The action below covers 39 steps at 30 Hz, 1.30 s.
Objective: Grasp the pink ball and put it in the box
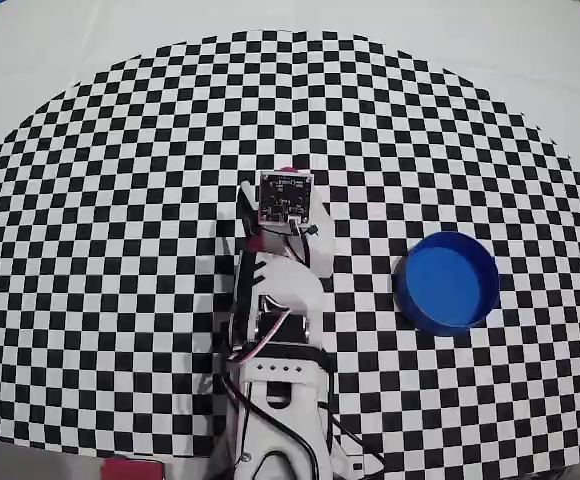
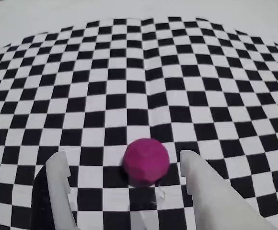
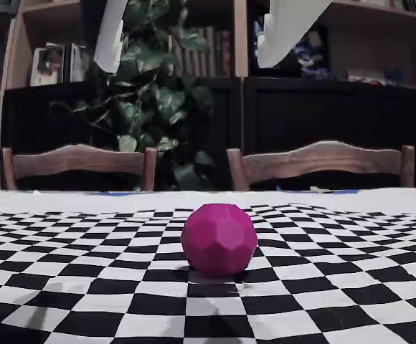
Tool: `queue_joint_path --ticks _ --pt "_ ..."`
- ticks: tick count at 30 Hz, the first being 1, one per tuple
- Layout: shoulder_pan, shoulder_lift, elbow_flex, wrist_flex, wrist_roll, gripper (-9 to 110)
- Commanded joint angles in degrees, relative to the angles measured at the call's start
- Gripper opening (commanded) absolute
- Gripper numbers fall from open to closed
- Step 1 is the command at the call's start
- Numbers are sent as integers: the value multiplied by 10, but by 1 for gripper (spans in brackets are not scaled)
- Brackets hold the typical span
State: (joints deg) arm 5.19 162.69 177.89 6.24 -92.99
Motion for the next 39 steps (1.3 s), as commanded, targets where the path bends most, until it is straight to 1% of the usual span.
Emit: queue_joint_path --ticks 1,9,15,27,33,39 --pt "4 -14 2 -11 4 27" --pt "12 -84 -2 -67 4 27" --pt "19 -103 -4 -69 4 27" --pt "20 -202 -51 -92 4 27" --pt "20 -240 -61 -122 11 28" --pt "20 -274 -88 -122 11 29"
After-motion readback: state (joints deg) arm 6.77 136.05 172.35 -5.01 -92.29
